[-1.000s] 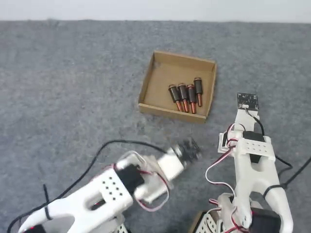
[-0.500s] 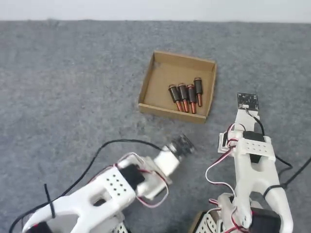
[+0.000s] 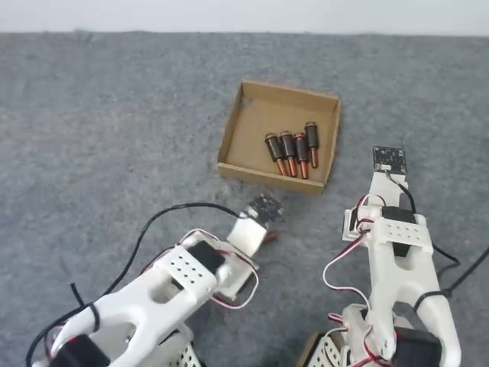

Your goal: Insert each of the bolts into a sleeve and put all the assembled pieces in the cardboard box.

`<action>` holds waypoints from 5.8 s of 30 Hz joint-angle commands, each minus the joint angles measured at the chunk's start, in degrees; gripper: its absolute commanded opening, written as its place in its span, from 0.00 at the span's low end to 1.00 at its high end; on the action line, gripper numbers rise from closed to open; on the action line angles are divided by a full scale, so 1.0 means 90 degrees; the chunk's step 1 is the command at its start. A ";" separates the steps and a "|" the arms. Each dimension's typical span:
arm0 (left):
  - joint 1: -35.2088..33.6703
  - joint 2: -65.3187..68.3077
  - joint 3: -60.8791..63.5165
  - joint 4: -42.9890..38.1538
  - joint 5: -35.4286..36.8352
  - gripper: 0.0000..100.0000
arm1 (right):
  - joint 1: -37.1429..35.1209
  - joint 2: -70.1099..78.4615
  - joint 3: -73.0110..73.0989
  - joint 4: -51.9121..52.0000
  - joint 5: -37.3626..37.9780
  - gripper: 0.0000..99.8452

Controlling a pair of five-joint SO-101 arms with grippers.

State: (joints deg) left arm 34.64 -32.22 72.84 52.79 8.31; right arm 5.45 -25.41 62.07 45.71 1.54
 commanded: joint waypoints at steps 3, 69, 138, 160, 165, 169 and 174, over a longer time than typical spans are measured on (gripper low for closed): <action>-0.0908 0.0039 -0.0425 -0.0606 0.0361 0.01 | -0.0024 -0.0278 -0.0029 -0.0054 0.0107 0.01; -0.1748 0.1602 -0.2095 -0.0576 0.1778 0.01 | -0.0034 -0.0288 0.0029 -0.0103 0.0107 0.01; -0.2227 0.2462 -0.3219 -0.0625 0.1739 0.01 | -0.0024 -0.0308 0.0029 -0.0054 0.0410 0.01; -0.1758 0.1143 -0.2066 -0.0752 0.1475 0.14 | -0.0024 -0.0298 0.0029 -0.0044 0.0420 0.01; -0.1758 0.1915 -0.2105 -0.1065 0.1504 0.12 | -0.0024 -0.0298 0.0029 -0.0044 0.0420 0.01; -0.1758 0.2764 -0.2779 -0.0811 0.1504 0.12 | -0.0034 -0.0298 0.0039 -0.0044 0.0420 0.01; -0.1944 0.3419 -0.3385 -0.0586 0.2051 0.12 | -0.0034 -0.0298 0.0039 -0.0034 0.0420 0.01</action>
State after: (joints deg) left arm 18.55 -3.30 48.04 46.37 22.90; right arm 5.45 -25.41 62.07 45.71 4.62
